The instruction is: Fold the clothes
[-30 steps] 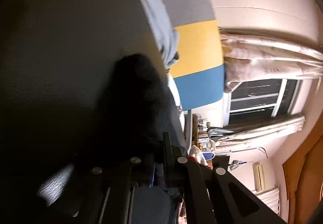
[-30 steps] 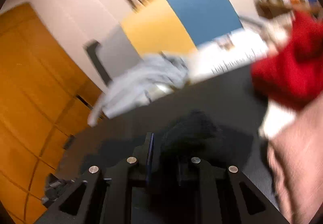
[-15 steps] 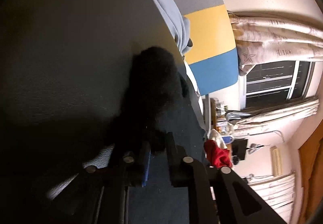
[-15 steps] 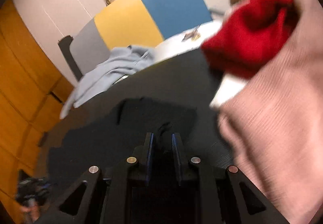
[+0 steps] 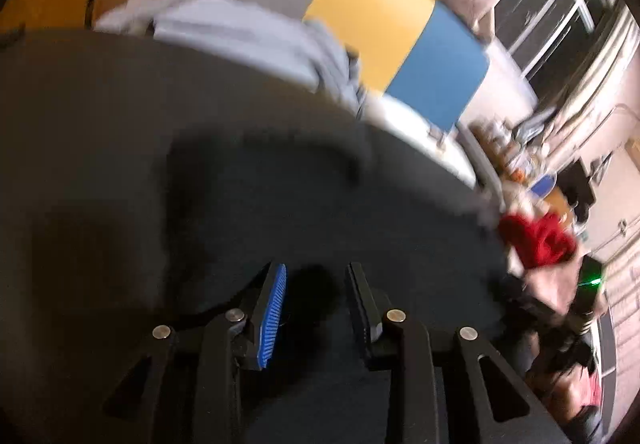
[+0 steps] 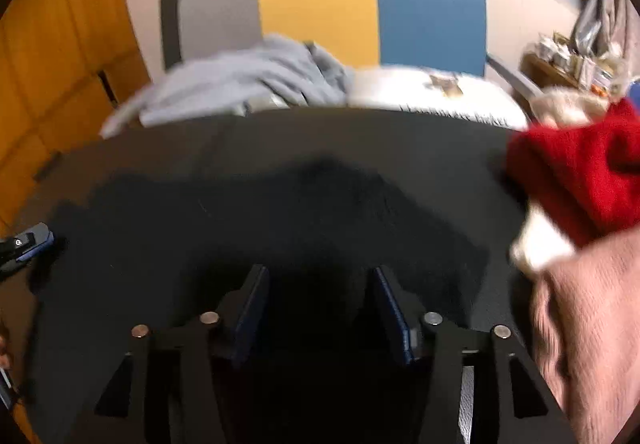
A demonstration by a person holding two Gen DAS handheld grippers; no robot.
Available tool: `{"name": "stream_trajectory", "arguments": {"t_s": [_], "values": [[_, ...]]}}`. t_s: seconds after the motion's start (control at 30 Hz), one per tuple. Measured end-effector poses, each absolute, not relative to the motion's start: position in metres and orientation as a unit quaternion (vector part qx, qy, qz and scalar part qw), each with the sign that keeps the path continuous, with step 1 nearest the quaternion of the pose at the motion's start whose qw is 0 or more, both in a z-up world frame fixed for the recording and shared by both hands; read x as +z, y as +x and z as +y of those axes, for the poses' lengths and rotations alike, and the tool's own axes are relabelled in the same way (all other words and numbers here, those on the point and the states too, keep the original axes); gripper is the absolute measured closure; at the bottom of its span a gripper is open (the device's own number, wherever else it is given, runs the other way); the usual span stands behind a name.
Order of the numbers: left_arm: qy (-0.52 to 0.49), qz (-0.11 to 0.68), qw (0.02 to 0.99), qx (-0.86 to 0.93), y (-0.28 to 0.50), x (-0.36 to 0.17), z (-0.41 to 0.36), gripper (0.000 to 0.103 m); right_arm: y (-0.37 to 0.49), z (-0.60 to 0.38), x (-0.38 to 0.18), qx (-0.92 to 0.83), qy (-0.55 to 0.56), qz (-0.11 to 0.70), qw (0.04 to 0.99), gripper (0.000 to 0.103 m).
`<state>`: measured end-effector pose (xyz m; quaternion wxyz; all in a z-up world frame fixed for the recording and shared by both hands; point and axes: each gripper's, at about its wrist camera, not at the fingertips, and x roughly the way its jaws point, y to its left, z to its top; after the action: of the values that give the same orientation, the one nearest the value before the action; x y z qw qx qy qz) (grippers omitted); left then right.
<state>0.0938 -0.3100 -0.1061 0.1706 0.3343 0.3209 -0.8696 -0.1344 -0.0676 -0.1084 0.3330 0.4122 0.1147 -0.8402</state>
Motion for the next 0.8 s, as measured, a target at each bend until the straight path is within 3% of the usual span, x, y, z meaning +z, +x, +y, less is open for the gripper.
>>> {"name": "stream_trajectory", "arguments": {"t_s": [0.03, 0.1, 0.13, 0.23, 0.4, 0.57, 0.6, 0.63, 0.67, 0.8], "values": [[0.330, 0.313, 0.172, -0.874, 0.098, -0.107, -0.309, 0.089, -0.129, -0.060, -0.110, -0.842, 0.405, 0.117, 0.336, 0.046], [0.324, 0.327, 0.169, -0.872, 0.105, -0.111, -0.312, 0.091, -0.120, -0.047, -0.114, -0.845, 0.394, 0.118, 0.342, 0.046], [0.322, 0.335, 0.171, -0.869, 0.106, -0.113, -0.316, 0.101, -0.119, -0.044, -0.114, -0.845, 0.393, 0.115, 0.344, 0.046], [0.319, 0.353, 0.171, -0.863, 0.087, -0.114, -0.337, 0.101, -0.126, -0.051, -0.117, -0.844, 0.394, 0.123, 0.342, 0.041], [0.329, 0.315, 0.187, -0.870, 0.066, -0.111, -0.340, 0.101, -0.142, -0.066, -0.119, -0.848, 0.395, 0.123, 0.331, 0.040], [0.318, 0.363, 0.162, -0.861, 0.077, -0.109, -0.349, 0.103, -0.141, -0.063, -0.117, -0.849, 0.394, 0.107, 0.336, 0.040], [0.317, 0.370, 0.155, -0.860, 0.084, -0.104, -0.346, 0.099, -0.141, -0.063, -0.117, -0.848, 0.394, 0.105, 0.338, 0.040], [0.315, 0.376, 0.148, -0.858, 0.090, -0.099, -0.343, 0.084, -0.142, -0.063, -0.117, -0.847, 0.395, 0.103, 0.340, 0.039], [0.316, 0.376, 0.144, -0.859, 0.098, -0.093, -0.337, 0.079, -0.142, -0.063, -0.116, -0.847, 0.395, 0.100, 0.343, 0.038], [0.319, 0.336, 0.137, -0.876, 0.141, -0.073, -0.300, 0.078, -0.123, -0.045, -0.103, -0.844, 0.397, 0.075, 0.352, 0.031]]}}
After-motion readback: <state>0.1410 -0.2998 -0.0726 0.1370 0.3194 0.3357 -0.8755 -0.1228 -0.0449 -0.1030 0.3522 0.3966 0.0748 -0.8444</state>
